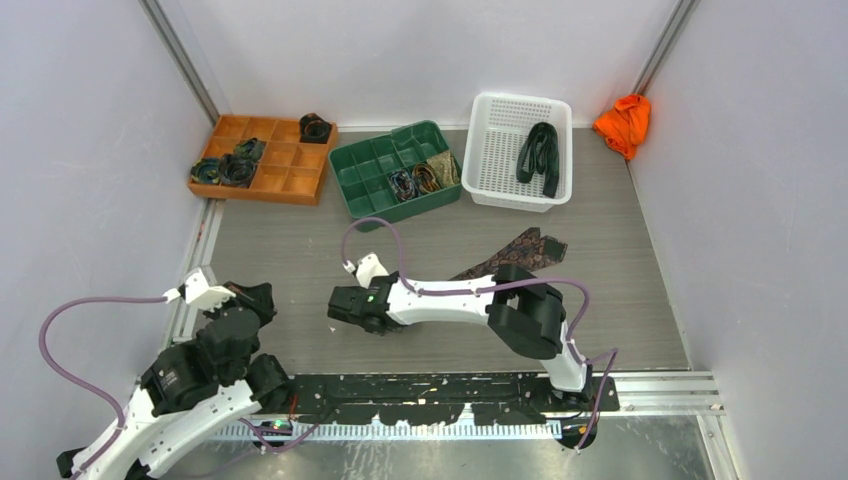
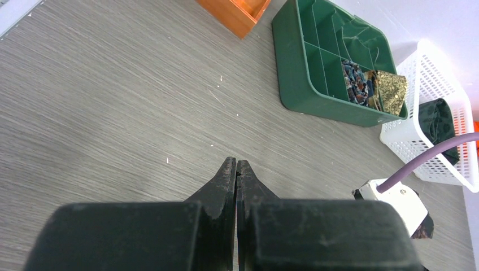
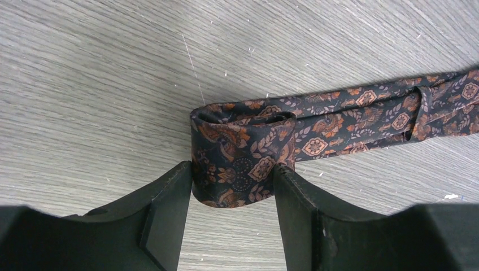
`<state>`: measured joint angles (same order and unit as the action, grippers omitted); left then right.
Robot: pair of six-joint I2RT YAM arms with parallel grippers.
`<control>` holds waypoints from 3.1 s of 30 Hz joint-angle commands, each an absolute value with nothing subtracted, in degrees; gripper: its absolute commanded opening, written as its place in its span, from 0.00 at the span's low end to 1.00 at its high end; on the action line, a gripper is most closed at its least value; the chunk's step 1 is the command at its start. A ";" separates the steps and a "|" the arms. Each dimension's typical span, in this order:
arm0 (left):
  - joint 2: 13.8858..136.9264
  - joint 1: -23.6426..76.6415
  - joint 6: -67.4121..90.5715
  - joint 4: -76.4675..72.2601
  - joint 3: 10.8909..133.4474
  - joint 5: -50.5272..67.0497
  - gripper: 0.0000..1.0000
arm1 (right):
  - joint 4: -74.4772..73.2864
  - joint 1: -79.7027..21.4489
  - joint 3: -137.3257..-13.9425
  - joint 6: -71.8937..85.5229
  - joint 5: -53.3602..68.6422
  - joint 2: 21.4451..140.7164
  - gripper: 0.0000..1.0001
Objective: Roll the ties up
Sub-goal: Roll the tie at the center of the board.
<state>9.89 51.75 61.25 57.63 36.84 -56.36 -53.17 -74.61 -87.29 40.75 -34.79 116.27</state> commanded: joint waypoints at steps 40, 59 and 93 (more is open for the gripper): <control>27.98 51.92 49.42 36.04 41.24 -52.21 0.00 | 12.95 -54.74 -51.26 49.20 30.98 101.30 0.24; 31.74 51.86 48.67 31.74 39.23 -48.63 0.00 | 10.61 -47.57 -43.96 45.46 29.16 97.94 0.47; 18.80 51.86 57.31 49.35 39.71 -56.90 0.00 | -32.63 -61.17 -65.39 32.42 -19.01 86.70 0.49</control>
